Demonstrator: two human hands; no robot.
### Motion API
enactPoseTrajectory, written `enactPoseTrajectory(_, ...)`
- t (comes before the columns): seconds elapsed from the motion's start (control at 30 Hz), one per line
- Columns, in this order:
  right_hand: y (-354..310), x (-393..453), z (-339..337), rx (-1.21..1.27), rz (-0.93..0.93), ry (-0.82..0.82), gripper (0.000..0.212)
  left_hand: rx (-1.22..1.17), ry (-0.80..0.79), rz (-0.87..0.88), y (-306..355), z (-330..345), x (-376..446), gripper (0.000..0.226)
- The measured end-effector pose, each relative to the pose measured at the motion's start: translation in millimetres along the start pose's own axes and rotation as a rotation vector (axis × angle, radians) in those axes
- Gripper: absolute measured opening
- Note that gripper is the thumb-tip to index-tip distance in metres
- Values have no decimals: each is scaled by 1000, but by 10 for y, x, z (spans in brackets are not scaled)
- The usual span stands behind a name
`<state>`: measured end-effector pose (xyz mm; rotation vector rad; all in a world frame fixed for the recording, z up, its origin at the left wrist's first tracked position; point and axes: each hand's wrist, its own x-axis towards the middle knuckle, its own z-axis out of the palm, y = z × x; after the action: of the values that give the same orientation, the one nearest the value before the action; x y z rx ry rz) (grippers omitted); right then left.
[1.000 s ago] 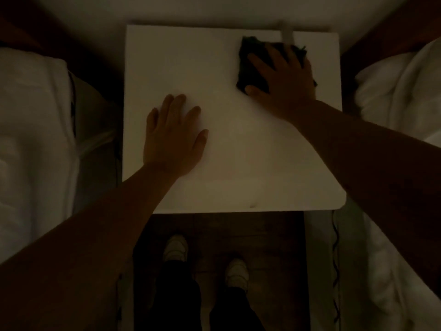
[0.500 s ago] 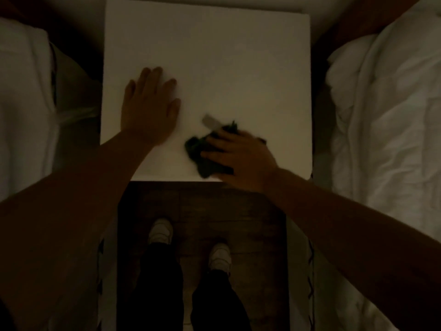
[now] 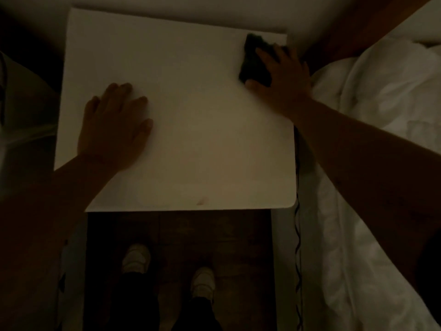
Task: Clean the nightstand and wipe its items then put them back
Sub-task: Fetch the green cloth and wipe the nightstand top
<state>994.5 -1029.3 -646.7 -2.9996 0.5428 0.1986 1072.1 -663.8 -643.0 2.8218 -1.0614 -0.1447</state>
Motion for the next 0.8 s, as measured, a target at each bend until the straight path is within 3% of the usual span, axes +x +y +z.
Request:
enactPoseTrajectory(0.17,43,398,-89,56,-58,-1,69,-4,4,3,-7,20,35,58)
enactPoseTrajectory(0.3,13,254,-8,70,-98,2,62,-11,9,0,-30,39,30,56)
enactPoseTrajectory(0.53,-154,-641,147,63,-113,0,62,22,-1,4,-63,94,21,54)
enactPoseTrajectory(0.7,-350,-1418,267,93,16,17,60,-11,-39,1,-112,79,62,59)
enactPoseTrajectory(0.8,-514,-1767,286,100,104,15,62,-150,-101,45,-163,38,3,63)
